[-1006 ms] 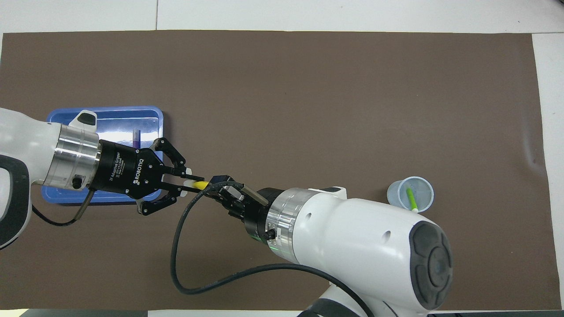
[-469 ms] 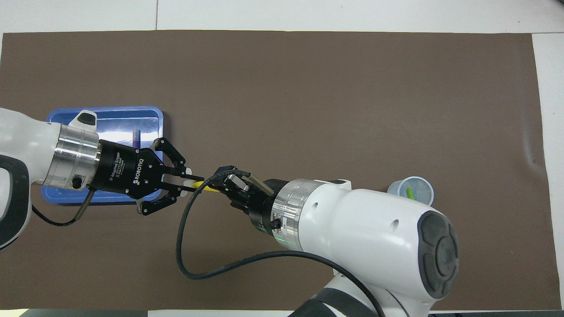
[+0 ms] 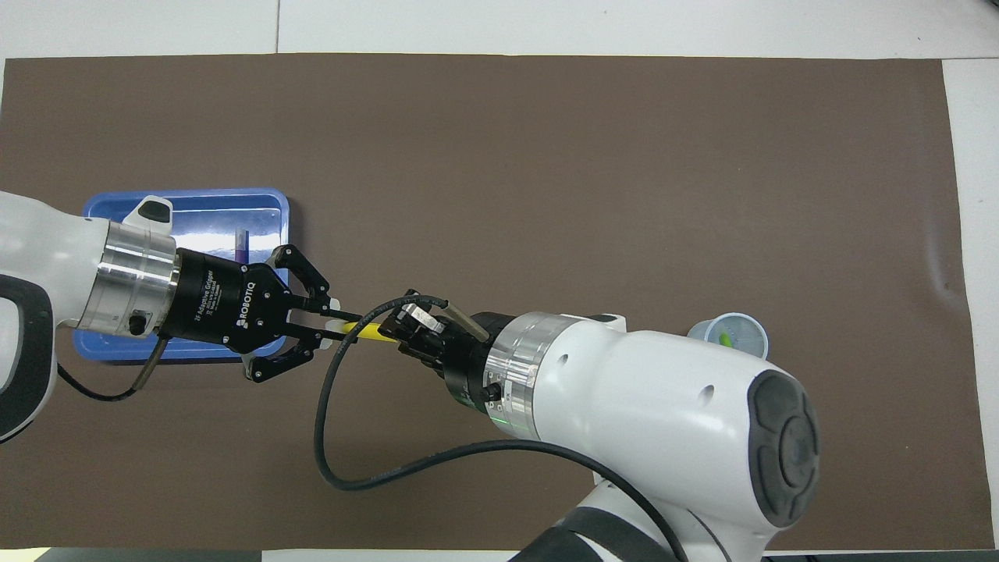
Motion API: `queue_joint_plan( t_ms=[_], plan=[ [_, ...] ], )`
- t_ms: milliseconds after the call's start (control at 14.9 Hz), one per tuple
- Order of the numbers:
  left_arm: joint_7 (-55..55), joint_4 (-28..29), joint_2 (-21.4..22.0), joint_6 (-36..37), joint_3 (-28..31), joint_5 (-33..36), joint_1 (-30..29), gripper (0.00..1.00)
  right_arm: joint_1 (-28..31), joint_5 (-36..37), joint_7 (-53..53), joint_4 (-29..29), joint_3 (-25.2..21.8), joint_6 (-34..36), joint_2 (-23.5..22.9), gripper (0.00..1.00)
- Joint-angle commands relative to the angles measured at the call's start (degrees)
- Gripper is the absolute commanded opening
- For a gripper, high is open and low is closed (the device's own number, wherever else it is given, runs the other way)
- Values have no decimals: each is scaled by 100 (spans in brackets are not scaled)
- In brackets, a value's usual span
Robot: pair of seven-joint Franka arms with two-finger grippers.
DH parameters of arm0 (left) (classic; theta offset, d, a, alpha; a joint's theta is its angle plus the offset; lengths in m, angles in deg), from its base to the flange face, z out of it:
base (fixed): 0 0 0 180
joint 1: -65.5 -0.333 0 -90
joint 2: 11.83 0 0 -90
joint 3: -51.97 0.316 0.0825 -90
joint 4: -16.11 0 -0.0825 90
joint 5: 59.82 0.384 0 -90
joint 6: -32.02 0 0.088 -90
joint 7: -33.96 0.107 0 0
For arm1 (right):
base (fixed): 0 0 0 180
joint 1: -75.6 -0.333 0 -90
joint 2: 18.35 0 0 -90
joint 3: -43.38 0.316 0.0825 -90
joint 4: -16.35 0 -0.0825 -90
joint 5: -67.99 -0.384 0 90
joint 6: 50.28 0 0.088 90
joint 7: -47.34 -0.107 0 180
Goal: Transfer and insert pens with both arms
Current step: 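Grasp the yellow pen with the right gripper, open the left gripper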
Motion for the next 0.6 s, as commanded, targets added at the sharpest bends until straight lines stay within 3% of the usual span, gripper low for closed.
queue_joint_plan(
  t_ms=[0, 268, 335, 536],
  plan=[
    [-50, 195, 194, -127, 28, -152, 15, 0, 49, 92, 67, -38, 40, 1, -55, 10],
    [-15, 187, 202, -136, 28, -160, 14, 0, 84, 92, 76, -38, 40, 54, -55, 10],
    [-67, 161, 194, -162, 37, -160, 14, 99, 84, 92, 85, -38, 40, 80, -55, 10],
    [-59, 169, 220, -153, 37, -169, 14, 100, 145, 92, 260, -56, 31, 342, -38, 10]
  ],
)
